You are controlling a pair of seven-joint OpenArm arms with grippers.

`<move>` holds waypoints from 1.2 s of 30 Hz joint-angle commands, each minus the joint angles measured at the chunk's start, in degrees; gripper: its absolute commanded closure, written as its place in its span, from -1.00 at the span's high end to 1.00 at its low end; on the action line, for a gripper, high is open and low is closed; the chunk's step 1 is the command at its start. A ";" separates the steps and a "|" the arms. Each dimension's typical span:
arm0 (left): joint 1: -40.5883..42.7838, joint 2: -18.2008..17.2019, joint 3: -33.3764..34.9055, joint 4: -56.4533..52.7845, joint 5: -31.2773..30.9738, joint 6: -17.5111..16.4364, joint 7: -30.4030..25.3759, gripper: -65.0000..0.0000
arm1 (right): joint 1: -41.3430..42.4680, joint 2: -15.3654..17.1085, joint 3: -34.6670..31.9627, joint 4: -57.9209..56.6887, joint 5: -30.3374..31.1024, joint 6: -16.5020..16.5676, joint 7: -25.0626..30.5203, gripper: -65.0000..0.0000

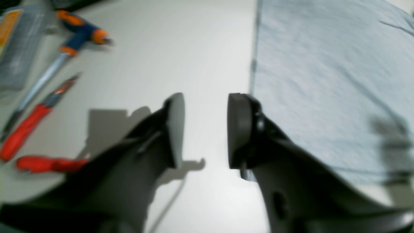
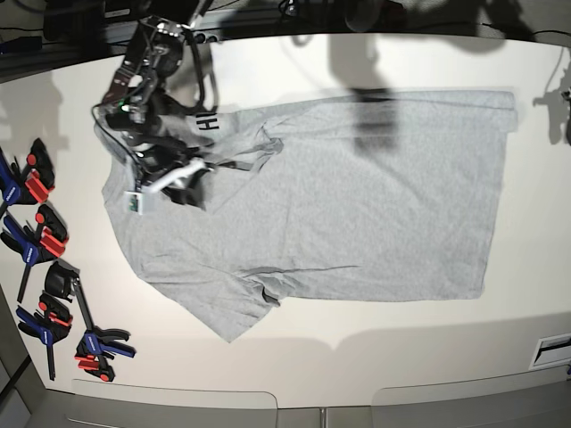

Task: Fold the T-shirt properly
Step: 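Grasp the sleeve near the right gripper and fold it onto the body, then grasp the shoulder edges with both grippers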

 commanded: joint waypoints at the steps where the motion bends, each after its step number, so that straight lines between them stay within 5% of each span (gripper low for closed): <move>1: 0.04 -1.18 0.87 0.85 -1.25 -0.83 -0.61 -0.74 | 0.74 0.70 1.20 1.03 0.83 0.15 0.57 -1.00; 3: -0.02 -1.16 4.15 0.85 -1.05 -0.94 -0.70 -1.00 | 0.57 1.49 3.89 1.03 2.10 0.22 -1.53 -1.00; 9: -2.23 -1.16 15.89 0.81 6.21 -0.63 -1.62 -1.00 | -0.55 3.96 9.11 1.03 3.91 0.98 -2.38 -1.00; 14: -5.88 -1.11 25.22 0.42 13.70 6.80 -3.32 -1.00 | -0.68 6.14 8.46 0.98 3.26 1.14 -2.38 -1.00; 18: -8.04 -1.01 30.23 -3.28 15.37 8.20 -3.87 -1.00 | -0.66 7.34 6.97 0.22 1.40 1.09 -2.36 -1.00; 27: -10.27 0.11 30.80 -16.52 15.34 8.13 -5.40 -1.00 | -0.20 10.23 3.87 -10.75 -1.79 1.05 2.80 -1.00; 36: -10.29 -0.09 30.80 -17.38 15.54 8.13 -5.35 -1.00 | 1.38 12.09 3.91 -11.06 -4.20 0.90 4.66 -1.00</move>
